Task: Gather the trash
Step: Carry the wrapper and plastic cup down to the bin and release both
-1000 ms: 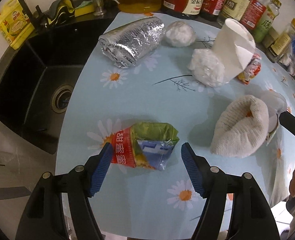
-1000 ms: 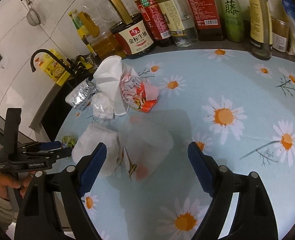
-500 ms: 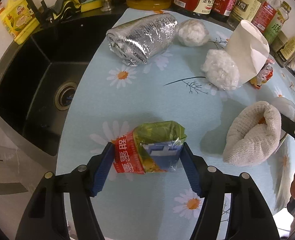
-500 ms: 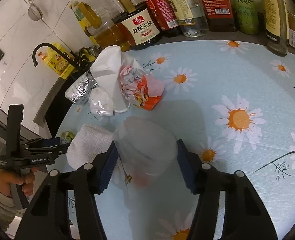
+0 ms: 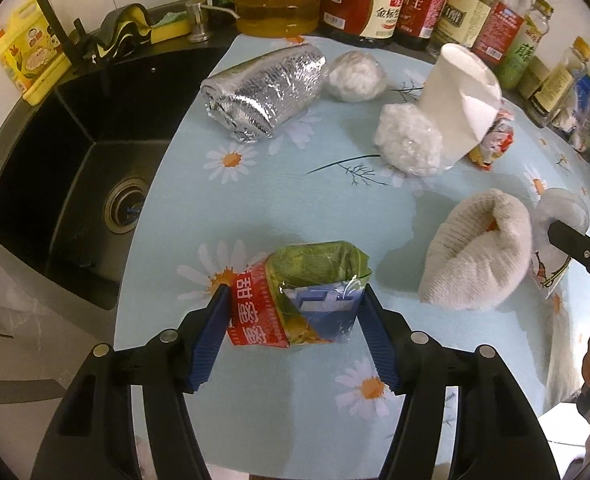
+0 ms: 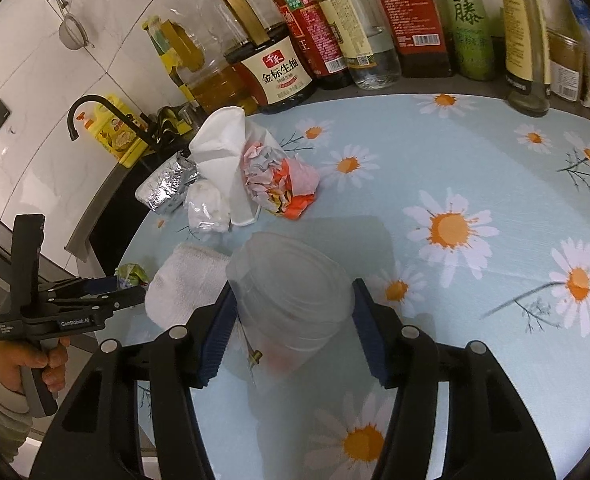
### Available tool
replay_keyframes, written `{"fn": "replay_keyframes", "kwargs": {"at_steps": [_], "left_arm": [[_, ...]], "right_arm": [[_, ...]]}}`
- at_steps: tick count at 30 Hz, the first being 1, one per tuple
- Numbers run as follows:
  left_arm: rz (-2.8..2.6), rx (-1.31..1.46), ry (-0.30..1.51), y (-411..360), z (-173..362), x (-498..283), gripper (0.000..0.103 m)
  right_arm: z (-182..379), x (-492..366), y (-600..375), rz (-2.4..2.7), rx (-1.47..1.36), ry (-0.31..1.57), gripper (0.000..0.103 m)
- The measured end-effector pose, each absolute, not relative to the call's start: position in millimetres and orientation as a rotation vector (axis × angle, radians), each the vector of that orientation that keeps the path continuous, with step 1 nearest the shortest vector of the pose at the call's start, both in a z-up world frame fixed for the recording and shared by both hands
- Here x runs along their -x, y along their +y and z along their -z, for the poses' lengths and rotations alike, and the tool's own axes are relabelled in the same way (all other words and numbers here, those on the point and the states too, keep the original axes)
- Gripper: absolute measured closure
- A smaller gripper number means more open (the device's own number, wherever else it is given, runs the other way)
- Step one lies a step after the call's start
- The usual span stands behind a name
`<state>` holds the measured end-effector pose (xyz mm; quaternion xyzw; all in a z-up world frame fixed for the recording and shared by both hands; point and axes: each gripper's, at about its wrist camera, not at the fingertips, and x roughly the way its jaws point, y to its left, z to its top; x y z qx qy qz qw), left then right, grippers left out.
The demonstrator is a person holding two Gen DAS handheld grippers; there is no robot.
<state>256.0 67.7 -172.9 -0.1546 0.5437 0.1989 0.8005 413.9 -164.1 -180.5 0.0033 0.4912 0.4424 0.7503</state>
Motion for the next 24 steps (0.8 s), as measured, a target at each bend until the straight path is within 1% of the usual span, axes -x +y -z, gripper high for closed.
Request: {"fn": "replay_keyframes", "kwargs": {"at_steps": [9, 24], "left_arm": [[-0.349, 0.312, 1.103, 55.8, 143.8, -227.0, 0.042], [-0.157, 0.275, 1.033, 44.6, 117.4, -157.8, 0.042]], "right_arm": [[161.9, -383.1, -179.9, -0.921, -0.019, 1.048, 0.046], [131.1, -276.6, -174.6, -0.839, -0.027, 1.005, 0.046]]}}
